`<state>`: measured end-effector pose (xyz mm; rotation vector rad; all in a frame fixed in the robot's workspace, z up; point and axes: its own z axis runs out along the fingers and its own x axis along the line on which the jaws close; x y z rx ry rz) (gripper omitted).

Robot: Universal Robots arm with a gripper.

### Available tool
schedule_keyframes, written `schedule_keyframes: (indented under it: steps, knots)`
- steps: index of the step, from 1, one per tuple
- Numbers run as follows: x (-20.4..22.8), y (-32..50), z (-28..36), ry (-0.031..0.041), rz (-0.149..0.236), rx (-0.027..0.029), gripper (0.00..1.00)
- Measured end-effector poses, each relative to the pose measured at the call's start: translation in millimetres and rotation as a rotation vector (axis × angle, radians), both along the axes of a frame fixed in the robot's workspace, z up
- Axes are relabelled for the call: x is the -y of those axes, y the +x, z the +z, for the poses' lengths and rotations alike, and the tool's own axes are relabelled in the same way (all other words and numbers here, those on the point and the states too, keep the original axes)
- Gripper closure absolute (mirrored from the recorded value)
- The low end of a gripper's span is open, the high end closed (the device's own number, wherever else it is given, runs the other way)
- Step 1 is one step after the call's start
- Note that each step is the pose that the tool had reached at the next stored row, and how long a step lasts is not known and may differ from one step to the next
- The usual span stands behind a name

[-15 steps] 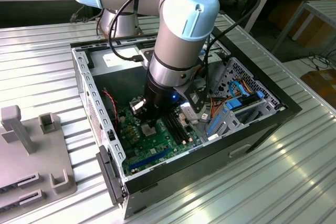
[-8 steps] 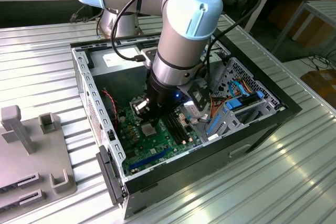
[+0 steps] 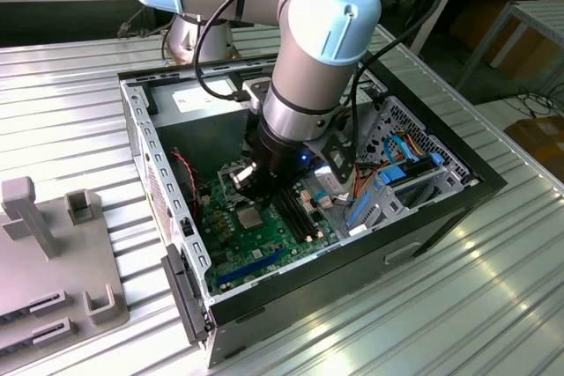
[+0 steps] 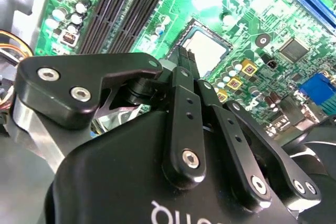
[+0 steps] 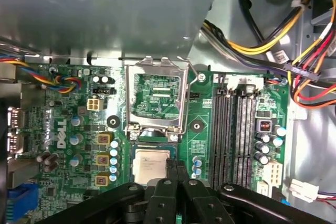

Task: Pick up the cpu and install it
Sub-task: 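Close the cpu cover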

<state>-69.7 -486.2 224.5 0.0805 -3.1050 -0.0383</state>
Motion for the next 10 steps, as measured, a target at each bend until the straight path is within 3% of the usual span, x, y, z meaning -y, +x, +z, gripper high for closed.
schedule_keyframes:
  steps: [7,10]
  knots:
    - [-1.2,0.5,23.2,0.0002,0.0,0.0001,0.89]
    - [-2.1,0.9,25.3,0.0004,0.012,0.0002,0.89]
